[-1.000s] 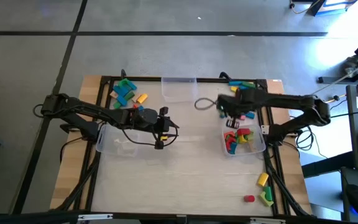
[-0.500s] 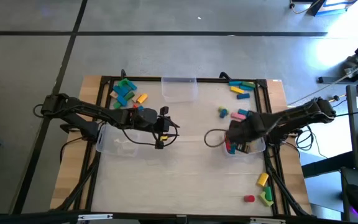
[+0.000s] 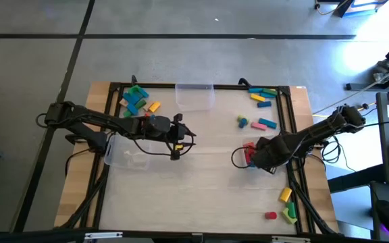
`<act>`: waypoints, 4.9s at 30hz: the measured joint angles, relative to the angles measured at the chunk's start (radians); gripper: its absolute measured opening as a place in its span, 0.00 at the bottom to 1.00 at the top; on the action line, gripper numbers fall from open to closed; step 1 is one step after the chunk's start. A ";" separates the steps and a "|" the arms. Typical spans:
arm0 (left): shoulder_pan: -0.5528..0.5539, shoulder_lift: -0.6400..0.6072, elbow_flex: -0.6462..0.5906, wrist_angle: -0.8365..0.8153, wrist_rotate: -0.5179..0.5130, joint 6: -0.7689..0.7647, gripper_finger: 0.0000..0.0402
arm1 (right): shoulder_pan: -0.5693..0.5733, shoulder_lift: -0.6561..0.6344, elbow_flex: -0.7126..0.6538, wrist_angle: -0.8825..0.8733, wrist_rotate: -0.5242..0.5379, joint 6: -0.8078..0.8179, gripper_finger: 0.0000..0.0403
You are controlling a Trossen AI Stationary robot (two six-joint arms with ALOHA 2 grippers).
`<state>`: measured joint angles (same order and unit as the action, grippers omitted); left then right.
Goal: Sort blocks by size
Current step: Put the red arch block into the bottom right transparent bin, then put the blue arch block into the bottom right transparent bin
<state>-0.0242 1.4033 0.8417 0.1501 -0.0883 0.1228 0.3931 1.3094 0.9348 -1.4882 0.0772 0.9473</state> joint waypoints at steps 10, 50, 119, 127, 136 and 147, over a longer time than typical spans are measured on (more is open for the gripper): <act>0.001 0.000 0.000 0.018 0.017 -0.002 0.41 | -0.001 0.000 0.000 0.112 0.101 0.054 0.49; 0.474 -0.036 0.137 -1.020 -0.444 -0.236 0.63 | -0.001 0.006 -0.182 1.270 0.717 -0.382 0.63; 0.755 0.344 0.109 -1.240 -0.481 0.529 0.32 | -0.001 0.129 -0.181 1.382 0.671 -0.510 0.63; 0.708 0.255 0.191 -1.390 -0.463 0.301 0.33 | -0.001 0.129 -0.181 1.382 0.642 -0.508 0.63; 0.606 0.077 0.332 -1.375 -0.330 0.169 0.35 | -0.001 0.129 -0.181 1.387 0.586 -0.508 0.63; 0.460 -0.083 0.400 -1.181 0.053 0.039 0.35 | -0.001 0.128 -0.181 1.459 0.629 -0.607 0.63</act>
<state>0.4360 1.3200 1.2419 -1.0305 -0.0355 0.1622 0.3923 1.4372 0.7540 -0.0296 0.7061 0.3403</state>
